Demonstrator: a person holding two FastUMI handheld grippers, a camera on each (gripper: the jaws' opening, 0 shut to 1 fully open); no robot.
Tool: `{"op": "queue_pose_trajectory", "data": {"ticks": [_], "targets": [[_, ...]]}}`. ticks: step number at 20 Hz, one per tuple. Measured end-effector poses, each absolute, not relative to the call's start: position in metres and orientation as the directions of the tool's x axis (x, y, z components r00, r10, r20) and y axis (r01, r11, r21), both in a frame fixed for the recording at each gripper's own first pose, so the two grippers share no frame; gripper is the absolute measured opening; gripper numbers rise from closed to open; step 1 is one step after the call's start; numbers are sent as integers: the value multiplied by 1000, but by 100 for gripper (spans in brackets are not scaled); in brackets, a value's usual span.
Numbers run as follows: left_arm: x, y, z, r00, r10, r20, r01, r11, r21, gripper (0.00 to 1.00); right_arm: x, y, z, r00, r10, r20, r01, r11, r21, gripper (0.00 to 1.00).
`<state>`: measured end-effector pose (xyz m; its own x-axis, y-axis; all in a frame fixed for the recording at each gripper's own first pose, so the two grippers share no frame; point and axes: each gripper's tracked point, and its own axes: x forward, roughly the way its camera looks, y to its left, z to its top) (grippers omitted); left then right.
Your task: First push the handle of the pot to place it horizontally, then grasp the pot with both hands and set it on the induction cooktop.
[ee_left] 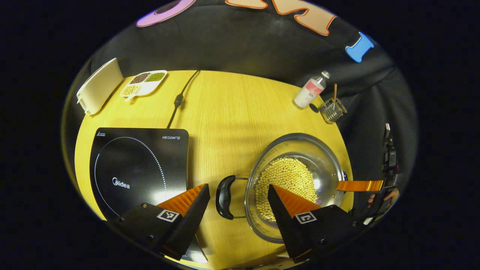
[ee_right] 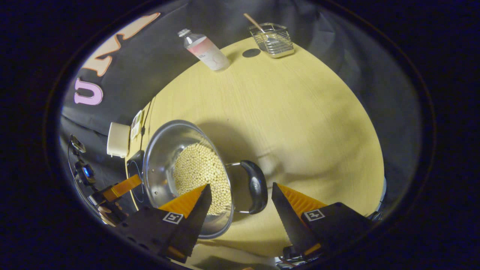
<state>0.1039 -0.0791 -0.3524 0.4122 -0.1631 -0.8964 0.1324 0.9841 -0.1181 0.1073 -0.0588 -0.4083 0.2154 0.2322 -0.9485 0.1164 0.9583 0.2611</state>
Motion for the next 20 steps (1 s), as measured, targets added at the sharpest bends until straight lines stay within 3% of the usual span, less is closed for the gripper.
{"op": "queue_pose_trajectory", "data": {"ticks": [5,6,9,12,15,16,17,18,19,20], "targets": [[106,-83,-375,341,-173,-924,125,982,-138,96,106,-62,-429,169,214,-962,105,967,233,93],[106,-83,-377,335,-173,-926,122,983,-139,96,106,-62,-431,163,212,-964,104,968,230,100],[106,-82,-383,319,-172,-932,105,984,-145,99,109,-59,-437,157,228,-961,107,963,246,100],[103,-82,-388,300,-179,-937,84,983,-161,88,110,-53,-441,142,241,-960,91,963,255,98],[102,-80,-392,285,-169,-943,65,986,-157,85,111,-48,-446,137,241,-961,77,964,253,98],[102,-80,-394,282,-168,-944,64,986,-157,79,113,-47,-446,142,240,-960,83,964,253,87],[103,-79,-395,284,-163,-945,64,987,-151,85,113,-49,-449,144,228,-963,85,967,241,78],[102,-77,-395,282,-154,-947,67,988,-140,78,112,-49,-449,135,229,-964,84,967,242,69],[102,-74,-397,280,-143,-949,68,989,-129,82,111,-55,-451,138,200,-970,77,974,211,70],[102,-72,-396,278,-139,-950,67,990,-125,70,111,-58,-451,138,202,-970,75,974,213,61]]}}
